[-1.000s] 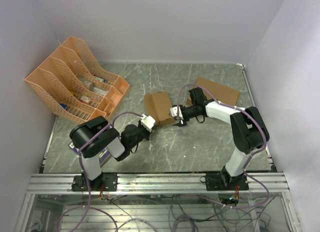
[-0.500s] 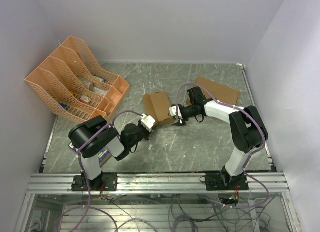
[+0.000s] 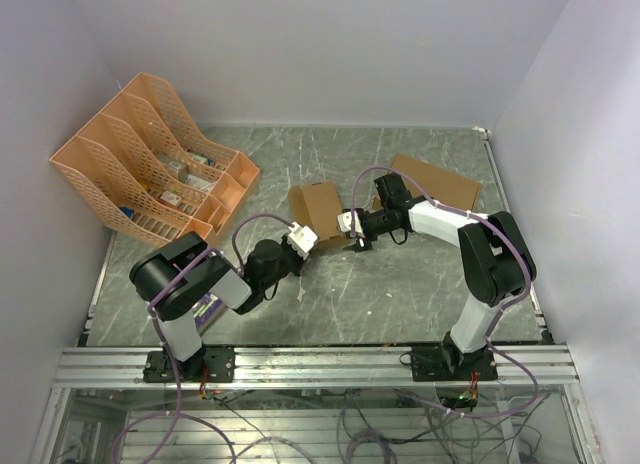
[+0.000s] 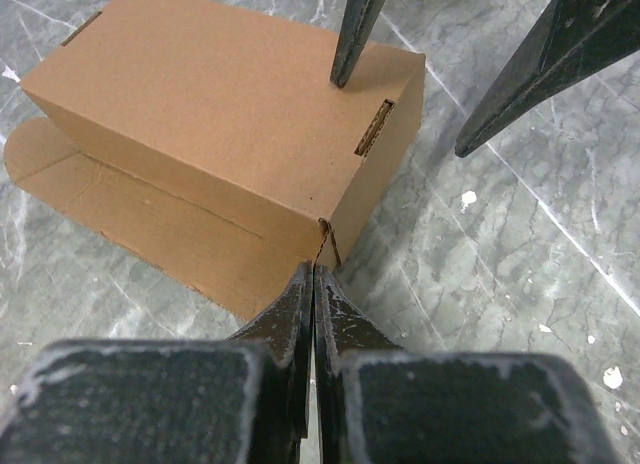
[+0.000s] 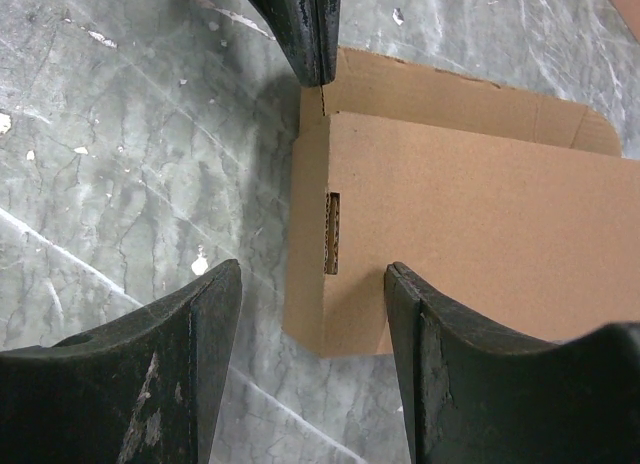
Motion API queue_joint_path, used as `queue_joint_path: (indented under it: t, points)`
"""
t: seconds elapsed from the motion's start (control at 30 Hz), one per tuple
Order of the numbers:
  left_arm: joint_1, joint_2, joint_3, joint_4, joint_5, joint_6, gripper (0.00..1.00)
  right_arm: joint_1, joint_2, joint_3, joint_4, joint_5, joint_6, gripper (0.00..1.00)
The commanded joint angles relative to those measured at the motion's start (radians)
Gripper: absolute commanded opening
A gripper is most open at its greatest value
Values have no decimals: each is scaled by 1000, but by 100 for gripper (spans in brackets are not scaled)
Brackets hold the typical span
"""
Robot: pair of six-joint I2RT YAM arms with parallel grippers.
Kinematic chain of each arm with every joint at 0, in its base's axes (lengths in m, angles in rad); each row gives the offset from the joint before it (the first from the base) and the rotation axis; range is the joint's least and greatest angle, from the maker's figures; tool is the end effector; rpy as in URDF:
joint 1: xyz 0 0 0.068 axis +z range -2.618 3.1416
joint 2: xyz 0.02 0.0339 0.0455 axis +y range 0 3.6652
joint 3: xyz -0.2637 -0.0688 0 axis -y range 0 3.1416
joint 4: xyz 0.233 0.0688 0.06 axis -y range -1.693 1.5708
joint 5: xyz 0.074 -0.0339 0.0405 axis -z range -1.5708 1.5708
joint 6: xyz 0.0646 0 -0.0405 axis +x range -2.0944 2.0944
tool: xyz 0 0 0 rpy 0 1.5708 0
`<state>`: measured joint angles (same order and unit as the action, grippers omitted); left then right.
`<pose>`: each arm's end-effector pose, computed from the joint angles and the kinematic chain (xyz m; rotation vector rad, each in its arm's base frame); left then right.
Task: Fold the paper box
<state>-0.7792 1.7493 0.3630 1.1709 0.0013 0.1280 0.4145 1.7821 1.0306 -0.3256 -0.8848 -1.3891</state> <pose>0.2162 -0.2136 0.1253 0.7942 1.6270 -0.4672 0.2920 0.1831 0.1549 -1.9125 1.1731 0.6696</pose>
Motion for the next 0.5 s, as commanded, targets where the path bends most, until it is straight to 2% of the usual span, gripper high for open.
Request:
queue_joint_path:
  t: [0.0, 0.2, 0.47]
  points:
    - [10, -38, 50, -27, 30, 51, 7, 9, 33, -4, -64, 46, 15, 58]
    - [10, -51, 104, -122, 21, 64, 7, 12, 34, -3, -66, 46, 13, 58]
    - [10, -57, 169, -206, -23, 2, 7, 18, 35, -2, -66, 49, 13, 59]
